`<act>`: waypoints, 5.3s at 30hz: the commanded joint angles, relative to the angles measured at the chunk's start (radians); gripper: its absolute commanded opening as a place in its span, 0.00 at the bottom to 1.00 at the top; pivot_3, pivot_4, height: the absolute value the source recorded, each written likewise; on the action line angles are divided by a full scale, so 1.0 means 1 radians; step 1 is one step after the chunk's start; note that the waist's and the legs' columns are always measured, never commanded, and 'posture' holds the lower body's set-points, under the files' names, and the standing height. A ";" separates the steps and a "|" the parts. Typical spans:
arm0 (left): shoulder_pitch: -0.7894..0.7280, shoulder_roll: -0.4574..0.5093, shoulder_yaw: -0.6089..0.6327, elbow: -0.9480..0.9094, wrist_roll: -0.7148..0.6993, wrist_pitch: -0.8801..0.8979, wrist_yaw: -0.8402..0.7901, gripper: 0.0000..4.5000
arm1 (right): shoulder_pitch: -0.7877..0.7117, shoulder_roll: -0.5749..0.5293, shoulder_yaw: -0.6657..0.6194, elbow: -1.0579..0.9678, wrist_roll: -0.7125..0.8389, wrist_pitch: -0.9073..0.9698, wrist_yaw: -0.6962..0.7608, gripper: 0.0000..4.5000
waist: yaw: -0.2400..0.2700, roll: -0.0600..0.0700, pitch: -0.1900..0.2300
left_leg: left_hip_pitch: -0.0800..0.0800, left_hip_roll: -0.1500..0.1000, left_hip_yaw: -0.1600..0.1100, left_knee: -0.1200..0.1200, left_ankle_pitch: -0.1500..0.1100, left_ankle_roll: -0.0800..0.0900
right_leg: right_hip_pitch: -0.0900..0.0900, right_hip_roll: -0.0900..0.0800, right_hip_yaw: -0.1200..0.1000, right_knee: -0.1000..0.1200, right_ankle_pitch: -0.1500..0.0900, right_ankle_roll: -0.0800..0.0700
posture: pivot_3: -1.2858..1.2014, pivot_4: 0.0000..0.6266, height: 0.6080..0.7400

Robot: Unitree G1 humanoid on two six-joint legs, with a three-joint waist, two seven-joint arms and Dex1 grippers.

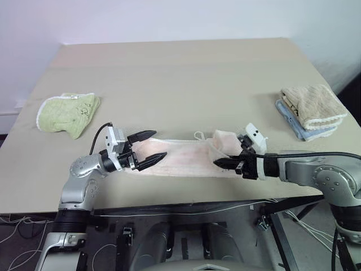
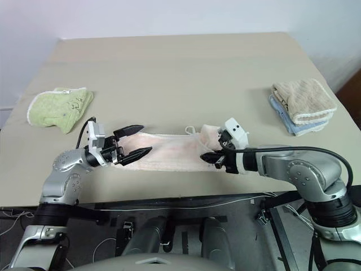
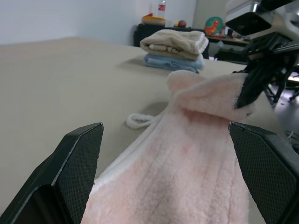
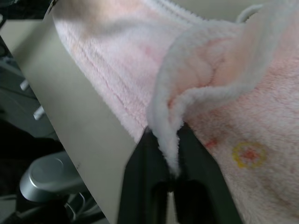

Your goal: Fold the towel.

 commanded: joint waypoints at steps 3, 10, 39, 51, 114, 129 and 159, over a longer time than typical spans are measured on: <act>-0.011 0.002 0.021 0.011 -0.005 -0.043 -0.012 1.00 | 0.009 -0.002 0.005 -0.050 -0.046 -0.037 0.056 0.45 | 0.000 0.000 0.000 | 0.000 0.000 0.000 0.000 0.000 0.000 | 0.000 0.000 0.000 0.000 0.000 0.000 | 0.52 0.24 1.00; -0.057 -0.015 0.064 -0.013 -0.061 0.013 0.049 1.00 | 0.069 0.049 -0.211 -0.063 0.004 -0.178 0.129 0.96 | 0.003 0.000 0.000 | 0.000 0.000 0.000 0.000 0.000 0.000 | 0.000 0.000 0.000 0.000 0.001 0.001 | 0.52 0.24 1.00; -0.405 -0.295 -0.311 0.241 0.169 0.120 0.018 0.00 | 0.148 0.360 -0.183 0.191 -0.391 -0.619 0.042 0.01 | 0.003 0.000 -0.001 | 0.003 -0.001 0.002 0.003 0.001 -0.001 | 0.002 0.002 0.003 0.004 0.007 0.009 | 0.52 0.24 1.00; -0.361 -0.178 -0.492 0.289 0.451 0.102 0.024 0.00 | 0.185 0.396 0.001 0.273 -0.626 -0.705 0.016 0.01 | -0.003 0.000 -0.001 | 0.007 0.000 0.006 0.001 0.001 -0.001 | 0.002 0.004 0.008 0.006 0.007 0.009 | 0.52 0.24 1.00; 0.285 0.240 0.375 -0.258 -1.479 1.116 1.581 1.00 | -0.122 0.445 0.187 0.385 -0.683 -0.735 0.338 0.99 | 0.003 -0.001 -0.002 | 0.020 0.000 0.008 -0.001 0.000 -0.006 | 0.005 0.001 0.010 0.013 0.004 0.002 | 0.52 0.24 1.00; 0.174 0.271 0.249 -0.057 -1.479 1.173 1.490 1.00 | -0.095 0.446 0.165 0.365 -0.694 -0.723 0.273 0.99 | 0.006 0.003 -0.004 | 0.020 0.000 0.008 -0.001 0.000 -0.006 | 0.007 0.000 0.008 0.011 0.004 0.001 | 0.52 0.24 1.00; 0.114 0.204 0.189 -0.071 -1.479 1.189 1.420 1.00 | -0.078 0.439 0.159 0.367 -0.737 -0.742 0.217 0.99 | 0.029 0.006 -0.005 | 0.012 -0.001 0.009 -0.014 0.000 -0.006 | 0.001 -0.003 0.005 -0.003 0.004 0.001 | 0.52 0.24 1.00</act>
